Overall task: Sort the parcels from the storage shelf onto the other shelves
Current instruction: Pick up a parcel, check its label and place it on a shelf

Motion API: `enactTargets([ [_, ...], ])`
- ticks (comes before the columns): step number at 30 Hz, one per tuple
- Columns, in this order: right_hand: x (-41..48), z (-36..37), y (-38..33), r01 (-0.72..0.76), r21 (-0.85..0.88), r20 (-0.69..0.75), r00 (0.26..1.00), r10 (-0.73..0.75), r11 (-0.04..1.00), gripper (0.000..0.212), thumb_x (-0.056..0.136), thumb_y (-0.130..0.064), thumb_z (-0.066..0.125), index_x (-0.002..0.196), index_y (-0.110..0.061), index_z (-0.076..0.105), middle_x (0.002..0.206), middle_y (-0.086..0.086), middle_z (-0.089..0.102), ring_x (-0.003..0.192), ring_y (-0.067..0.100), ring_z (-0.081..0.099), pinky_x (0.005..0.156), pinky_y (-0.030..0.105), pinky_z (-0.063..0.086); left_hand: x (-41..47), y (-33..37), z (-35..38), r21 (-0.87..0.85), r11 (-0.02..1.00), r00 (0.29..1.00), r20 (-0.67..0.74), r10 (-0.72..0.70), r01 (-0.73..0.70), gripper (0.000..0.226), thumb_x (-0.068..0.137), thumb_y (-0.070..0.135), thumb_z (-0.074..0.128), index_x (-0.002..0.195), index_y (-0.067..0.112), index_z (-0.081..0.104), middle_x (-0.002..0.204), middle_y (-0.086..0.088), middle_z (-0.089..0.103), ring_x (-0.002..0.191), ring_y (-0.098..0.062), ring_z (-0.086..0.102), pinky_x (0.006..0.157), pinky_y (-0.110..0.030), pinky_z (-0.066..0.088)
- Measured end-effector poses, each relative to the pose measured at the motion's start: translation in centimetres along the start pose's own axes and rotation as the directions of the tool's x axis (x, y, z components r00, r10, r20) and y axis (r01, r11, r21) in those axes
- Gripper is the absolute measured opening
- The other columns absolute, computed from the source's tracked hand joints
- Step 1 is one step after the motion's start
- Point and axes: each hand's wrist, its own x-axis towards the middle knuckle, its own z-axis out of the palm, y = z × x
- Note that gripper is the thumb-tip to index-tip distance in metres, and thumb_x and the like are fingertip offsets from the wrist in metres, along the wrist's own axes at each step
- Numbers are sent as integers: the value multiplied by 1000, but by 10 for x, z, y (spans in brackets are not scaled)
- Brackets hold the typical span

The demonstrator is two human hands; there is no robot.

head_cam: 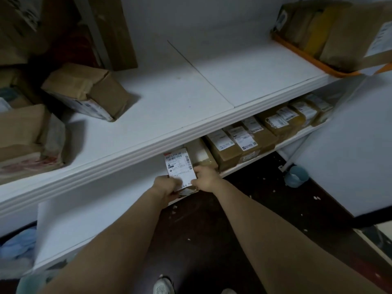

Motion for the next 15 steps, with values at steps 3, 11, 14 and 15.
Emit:
enactTargets([
  [3, 17, 17, -5, 22, 13, -8, 1000, -22, 1000, 45, 89, -13, 65, 133, -17, 54, 129, 7, 61, 117, 25, 57, 99, 39, 47, 16, -2, -7, 26, 999, 998, -39, 40, -39, 27, 83, -13, 58, 110, -9, 61, 83, -14, 64, 64, -24, 59, 55, -25, 53],
  [11, 54, 37, -14, 22, -234, 34, 999, -15, 972, 54, 98, -15, 49, 149, -15, 33, 152, 10, 36, 137, 28, 37, 112, 33, 33, 70, -9, -18, 6, 999, 995, -91, 51, -51, 39, 77, -4, 73, 113, -13, 61, 113, -23, 65, 104, -33, 63, 98, -41, 49],
  [14, 60, 39, -19, 52, -341, 62, 998, -33, 939, 48, 97, -19, 49, 143, -7, 41, 145, 16, 43, 131, 30, 42, 108, 35, 37, 81, -9, -20, 41, 998, 995, -83, 51, -48, 34, 75, 4, 78, 103, -10, 64, 102, -20, 68, 89, -29, 64, 84, -31, 51],
  [15, 62, 40, -19, 58, -376, 66, 997, -35, 925, 45, 96, -19, 50, 140, -7, 44, 142, 17, 45, 128, 31, 46, 106, 36, 40, 83, -8, -20, 58, 997, 996, -76, 54, -50, 26, 77, 4, 77, 97, -8, 65, 99, -20, 68, 82, -27, 63, 78, -29, 50],
])
